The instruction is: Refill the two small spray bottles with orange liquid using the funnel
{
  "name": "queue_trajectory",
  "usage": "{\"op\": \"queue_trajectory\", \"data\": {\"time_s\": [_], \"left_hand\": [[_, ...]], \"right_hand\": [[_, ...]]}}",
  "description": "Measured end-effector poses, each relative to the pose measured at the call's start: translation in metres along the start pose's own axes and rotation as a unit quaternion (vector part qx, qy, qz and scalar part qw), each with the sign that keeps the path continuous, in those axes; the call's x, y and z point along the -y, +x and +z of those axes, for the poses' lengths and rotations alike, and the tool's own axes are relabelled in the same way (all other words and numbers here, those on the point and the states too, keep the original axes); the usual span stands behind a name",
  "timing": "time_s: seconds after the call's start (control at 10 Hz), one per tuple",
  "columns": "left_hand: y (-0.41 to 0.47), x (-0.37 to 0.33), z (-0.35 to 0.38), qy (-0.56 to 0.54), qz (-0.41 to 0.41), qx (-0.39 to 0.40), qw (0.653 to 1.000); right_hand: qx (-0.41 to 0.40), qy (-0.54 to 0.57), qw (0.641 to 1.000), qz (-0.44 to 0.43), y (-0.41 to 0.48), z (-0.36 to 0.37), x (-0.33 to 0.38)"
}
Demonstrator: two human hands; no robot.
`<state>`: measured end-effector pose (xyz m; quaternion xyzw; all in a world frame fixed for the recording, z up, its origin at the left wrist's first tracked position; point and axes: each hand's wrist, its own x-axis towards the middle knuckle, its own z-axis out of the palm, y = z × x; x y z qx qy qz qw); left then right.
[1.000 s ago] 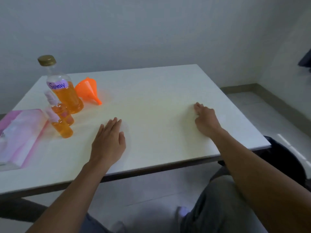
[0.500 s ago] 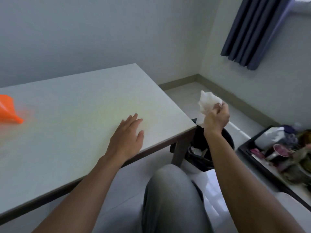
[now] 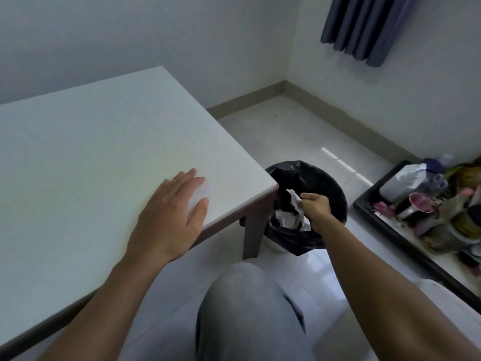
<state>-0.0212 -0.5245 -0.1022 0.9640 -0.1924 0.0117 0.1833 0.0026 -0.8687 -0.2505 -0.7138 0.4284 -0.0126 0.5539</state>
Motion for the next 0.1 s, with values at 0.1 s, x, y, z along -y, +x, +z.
{"op": "queue_trajectory", "data": {"time_s": [0.1], "left_hand": [[0.0026, -0.0003, -0.0011, 0.000, -0.004, -0.008, 1.000]], "right_hand": [[0.009, -0.039, 0.999, -0.021, 0.0103, 0.0057, -0.0047]]}}
